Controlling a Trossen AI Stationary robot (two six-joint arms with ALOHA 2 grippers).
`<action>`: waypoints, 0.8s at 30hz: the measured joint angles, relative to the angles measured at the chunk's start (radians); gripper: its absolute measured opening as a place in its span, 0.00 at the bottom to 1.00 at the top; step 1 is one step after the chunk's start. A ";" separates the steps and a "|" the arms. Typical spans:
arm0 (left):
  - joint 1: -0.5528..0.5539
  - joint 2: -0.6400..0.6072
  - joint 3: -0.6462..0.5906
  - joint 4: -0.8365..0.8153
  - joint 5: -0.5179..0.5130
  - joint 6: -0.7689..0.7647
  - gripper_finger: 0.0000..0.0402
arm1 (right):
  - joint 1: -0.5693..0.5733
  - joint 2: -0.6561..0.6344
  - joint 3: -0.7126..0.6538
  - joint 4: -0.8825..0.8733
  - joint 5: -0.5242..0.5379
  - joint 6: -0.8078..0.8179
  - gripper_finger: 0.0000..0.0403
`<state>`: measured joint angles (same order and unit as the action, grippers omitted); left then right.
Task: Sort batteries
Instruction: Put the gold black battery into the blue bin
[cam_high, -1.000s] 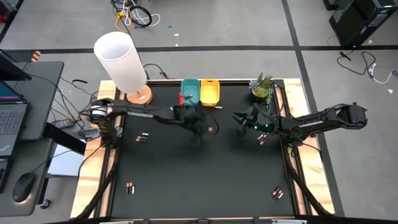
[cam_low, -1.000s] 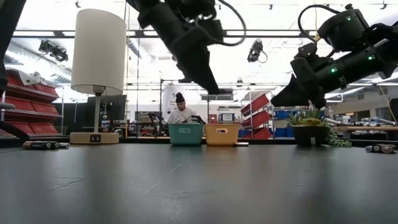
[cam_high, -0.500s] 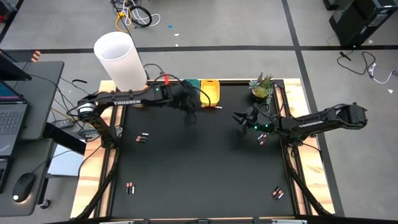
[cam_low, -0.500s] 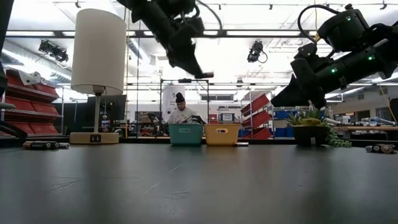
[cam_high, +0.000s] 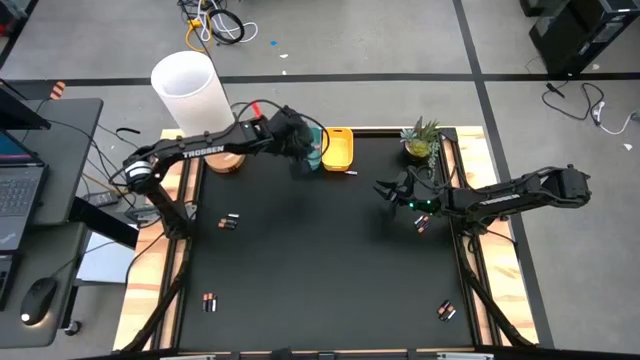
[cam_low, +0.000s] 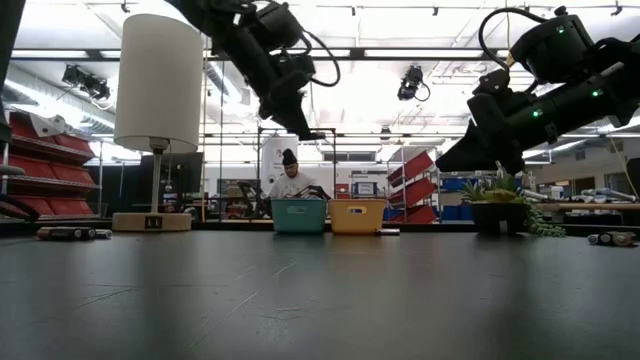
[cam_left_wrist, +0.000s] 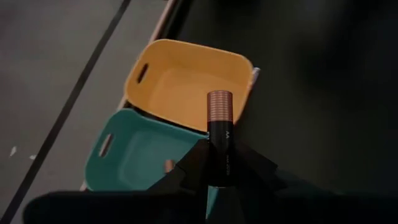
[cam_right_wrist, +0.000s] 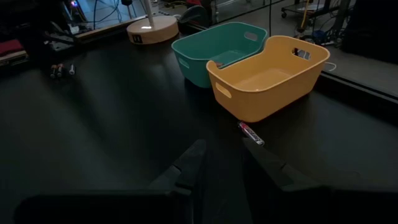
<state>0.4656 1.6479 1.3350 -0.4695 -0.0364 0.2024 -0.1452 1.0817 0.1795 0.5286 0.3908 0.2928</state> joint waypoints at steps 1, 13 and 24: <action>0.011 0.005 0.000 -0.002 0.000 0.001 0.18 | 0.000 0.000 0.000 0.000 0.000 0.000 0.22; 0.098 0.126 0.000 0.028 0.002 0.032 0.18 | 0.000 0.000 0.000 -0.012 0.000 0.000 0.22; 0.136 0.179 0.000 -0.046 0.004 0.056 0.18 | -0.001 0.000 0.000 -0.013 0.000 0.000 0.22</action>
<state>0.6021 1.8267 1.3346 -0.5159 -0.0323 0.2584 -0.1459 1.0817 0.1798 0.5156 0.3912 0.2928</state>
